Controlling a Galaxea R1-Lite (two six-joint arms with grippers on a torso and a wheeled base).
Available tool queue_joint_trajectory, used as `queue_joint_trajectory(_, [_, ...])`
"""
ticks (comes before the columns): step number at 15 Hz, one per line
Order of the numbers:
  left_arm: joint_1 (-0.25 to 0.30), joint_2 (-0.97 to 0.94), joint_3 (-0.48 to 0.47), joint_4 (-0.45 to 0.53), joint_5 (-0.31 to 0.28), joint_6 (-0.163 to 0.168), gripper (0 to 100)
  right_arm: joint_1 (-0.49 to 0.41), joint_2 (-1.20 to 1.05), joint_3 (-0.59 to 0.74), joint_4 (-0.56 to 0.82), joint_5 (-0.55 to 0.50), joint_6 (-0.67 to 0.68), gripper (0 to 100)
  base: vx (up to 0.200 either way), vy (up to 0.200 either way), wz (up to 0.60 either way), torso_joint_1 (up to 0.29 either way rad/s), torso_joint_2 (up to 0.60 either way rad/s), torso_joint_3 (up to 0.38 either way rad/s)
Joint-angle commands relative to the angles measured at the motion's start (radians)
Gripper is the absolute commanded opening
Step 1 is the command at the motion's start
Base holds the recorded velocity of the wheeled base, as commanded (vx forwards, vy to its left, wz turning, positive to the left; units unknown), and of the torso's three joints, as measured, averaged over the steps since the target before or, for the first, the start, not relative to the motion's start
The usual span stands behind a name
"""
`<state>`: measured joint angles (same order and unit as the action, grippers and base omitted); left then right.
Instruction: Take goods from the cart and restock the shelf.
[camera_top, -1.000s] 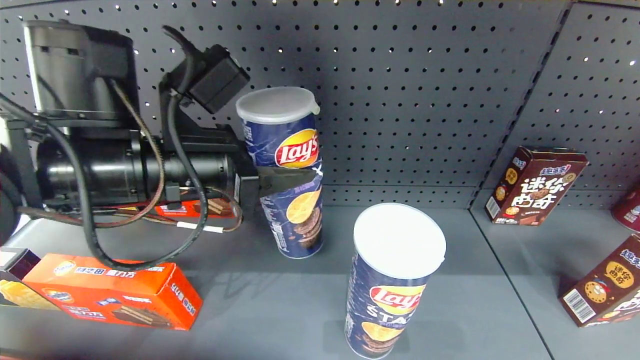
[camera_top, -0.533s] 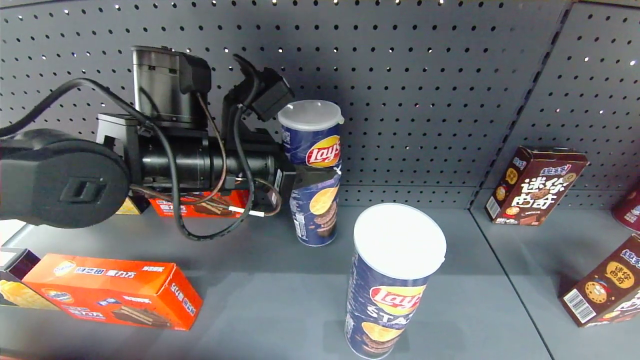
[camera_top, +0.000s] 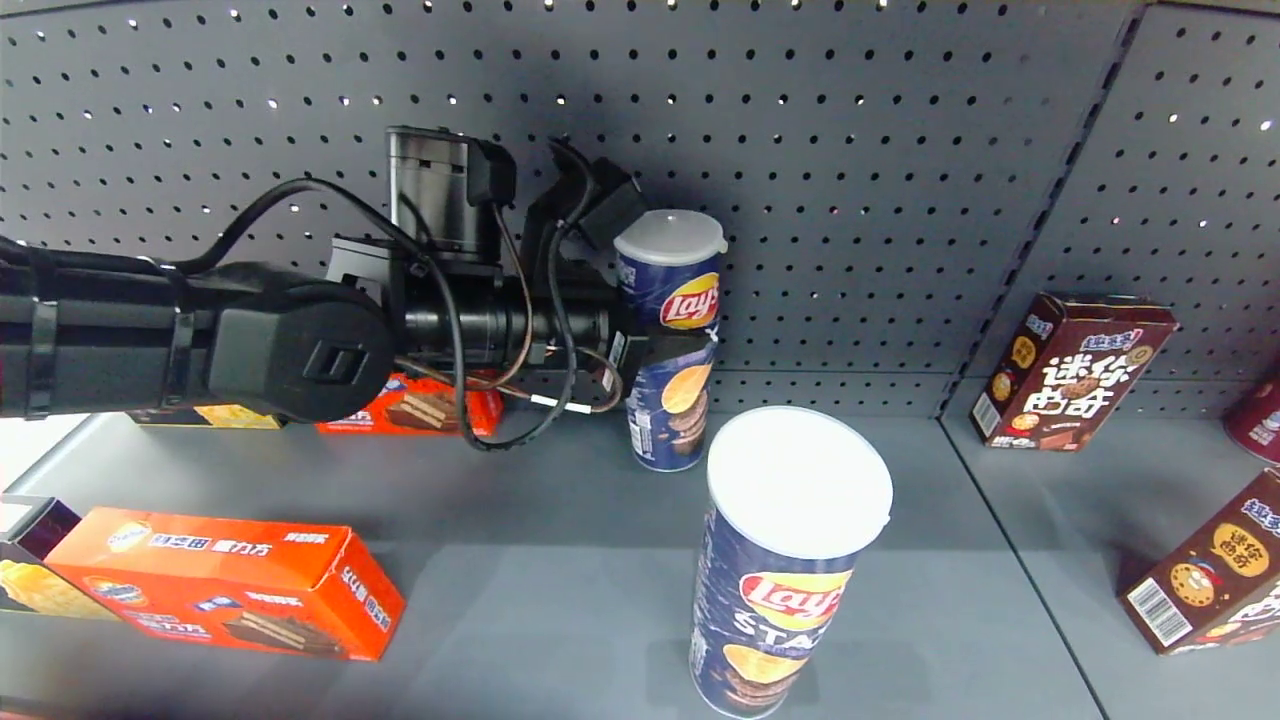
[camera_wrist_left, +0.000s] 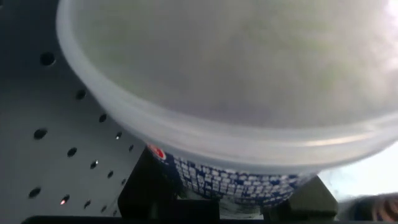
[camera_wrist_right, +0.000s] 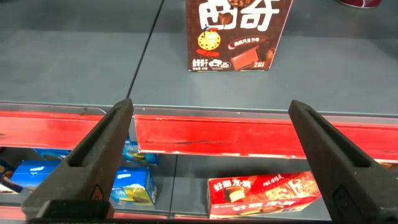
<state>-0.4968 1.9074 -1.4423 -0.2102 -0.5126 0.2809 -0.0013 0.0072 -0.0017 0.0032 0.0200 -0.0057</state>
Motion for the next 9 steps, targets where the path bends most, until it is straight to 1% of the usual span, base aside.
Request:
queue_joint_trajectory(1, [-0.009, 0.050, -0.043, 0.000, 0.000, 0.000, 0, 0.000, 0.002, 0.000, 0.000, 0.000, 0.000, 100, 0.000, 0.000, 0.00, 0.000, 0.00, 0.000])
queue_joint_trajectory(7, [-0.023, 0.076, -0.059, -0.006, 0.000, 0.003, 0, 0.001, 0.002, 0.000, 0.000, 0.001, 0.000, 100, 0.000, 0.000, 0.00, 0.000, 0.00, 0.000])
queue_joint_trajectory(9, [-0.032, 0.091, -0.078, -0.006, 0.000, 0.003, 0, 0.001, 0.002, 0.000, 0.000, 0.001, 0.000, 100, 0.000, 0.000, 0.00, 0.000, 0.00, 0.000])
